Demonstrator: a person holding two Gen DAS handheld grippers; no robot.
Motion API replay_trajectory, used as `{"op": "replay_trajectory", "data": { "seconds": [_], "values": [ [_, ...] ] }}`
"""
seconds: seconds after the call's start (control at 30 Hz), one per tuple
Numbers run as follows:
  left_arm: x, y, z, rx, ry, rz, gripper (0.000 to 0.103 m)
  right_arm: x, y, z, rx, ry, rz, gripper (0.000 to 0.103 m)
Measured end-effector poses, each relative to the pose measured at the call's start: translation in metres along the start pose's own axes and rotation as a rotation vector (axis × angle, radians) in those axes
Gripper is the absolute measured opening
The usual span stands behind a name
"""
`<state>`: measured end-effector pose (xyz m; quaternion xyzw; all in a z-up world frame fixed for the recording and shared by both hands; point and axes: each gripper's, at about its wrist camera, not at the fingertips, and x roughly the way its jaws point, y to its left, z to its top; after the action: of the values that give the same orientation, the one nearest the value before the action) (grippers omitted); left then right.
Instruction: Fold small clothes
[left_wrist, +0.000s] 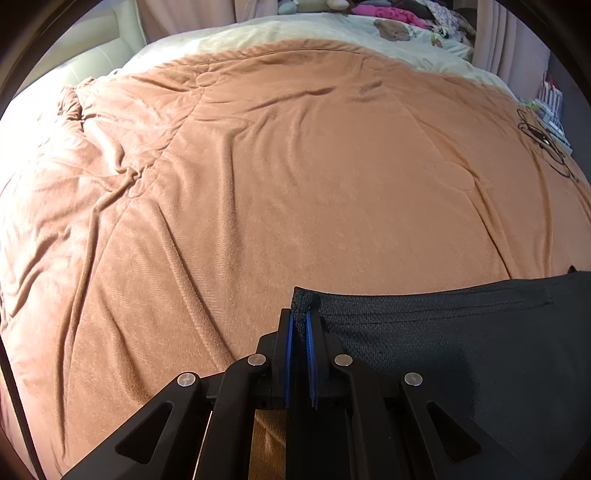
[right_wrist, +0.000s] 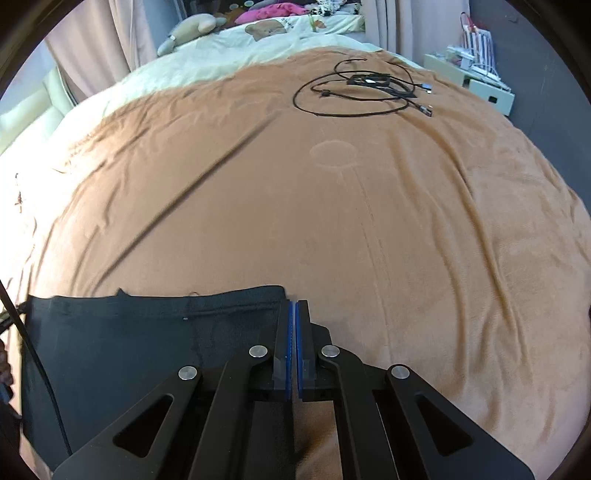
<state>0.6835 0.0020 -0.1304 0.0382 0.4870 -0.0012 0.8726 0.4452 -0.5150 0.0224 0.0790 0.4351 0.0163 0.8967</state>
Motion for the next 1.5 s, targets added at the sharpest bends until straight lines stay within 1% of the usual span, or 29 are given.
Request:
{"op": "replay_trajectory", "data": {
  "seconds": [0.13,0.17,0.2,0.23,0.27,0.33,0.4,0.47,0.53,0.6,0.8,0.9,1.07,1.17,1.37,1.5],
  "values": [
    [0.002,-0.001,0.0,-0.004,0.014,0.009,0.008,-0.001,0.001,-0.004,0.0,0.038,0.012,0.0],
    [0.002,0.0,-0.001,-0.011,0.015,0.01,0.008,-0.003,0.0,-0.004,0.001,0.041,0.019,0.009],
    [0.001,0.001,-0.002,-0.018,0.015,0.01,0.008,-0.006,0.0,-0.007,0.004,0.041,0.03,0.019],
    [0.001,0.002,-0.002,-0.022,0.017,0.01,0.009,-0.009,-0.001,-0.005,0.005,0.039,0.037,0.051],
    [0.001,0.003,-0.002,-0.026,0.021,0.014,0.011,-0.012,-0.001,-0.006,0.004,0.031,0.042,0.073],
    [-0.001,0.005,-0.003,-0.039,0.03,0.007,0.013,-0.023,-0.001,-0.01,-0.008,0.012,0.047,0.074],
    [-0.007,0.008,-0.005,-0.051,0.043,-0.004,0.017,-0.028,0.002,-0.014,-0.026,0.025,0.062,0.074],
    [-0.016,0.009,-0.009,-0.052,0.041,-0.038,0.024,-0.039,0.007,-0.021,-0.067,0.017,0.06,0.074],
    [-0.031,0.012,-0.016,-0.055,0.024,-0.058,0.04,-0.051,0.009,-0.027,-0.095,0.002,0.057,0.074],
    [-0.047,0.015,-0.025,-0.061,0.012,-0.08,0.046,-0.061,0.009,-0.036,-0.101,0.0,0.061,0.074],
    [-0.084,0.023,-0.056,-0.076,0.011,-0.124,0.046,-0.083,0.006,-0.062,-0.098,0.016,0.072,0.074],
    [-0.101,0.029,-0.08,-0.099,0.018,-0.155,0.046,-0.099,0.004,-0.077,-0.088,0.018,0.073,0.074],
    [-0.122,0.033,-0.121,-0.109,0.028,-0.159,0.046,-0.124,0.001,-0.101,-0.08,0.022,0.072,0.074],
    [-0.13,0.035,-0.15,-0.13,0.044,-0.177,0.046,-0.137,-0.001,-0.121,-0.076,0.027,0.063,0.074],
    [-0.139,0.033,-0.191,-0.142,0.065,-0.18,0.046,-0.158,-0.006,-0.157,-0.072,0.039,0.027,0.074],
    [-0.139,0.031,-0.208,-0.147,0.079,-0.17,0.046,-0.163,-0.005,-0.174,-0.069,0.049,0.006,0.074]
  ]
}}
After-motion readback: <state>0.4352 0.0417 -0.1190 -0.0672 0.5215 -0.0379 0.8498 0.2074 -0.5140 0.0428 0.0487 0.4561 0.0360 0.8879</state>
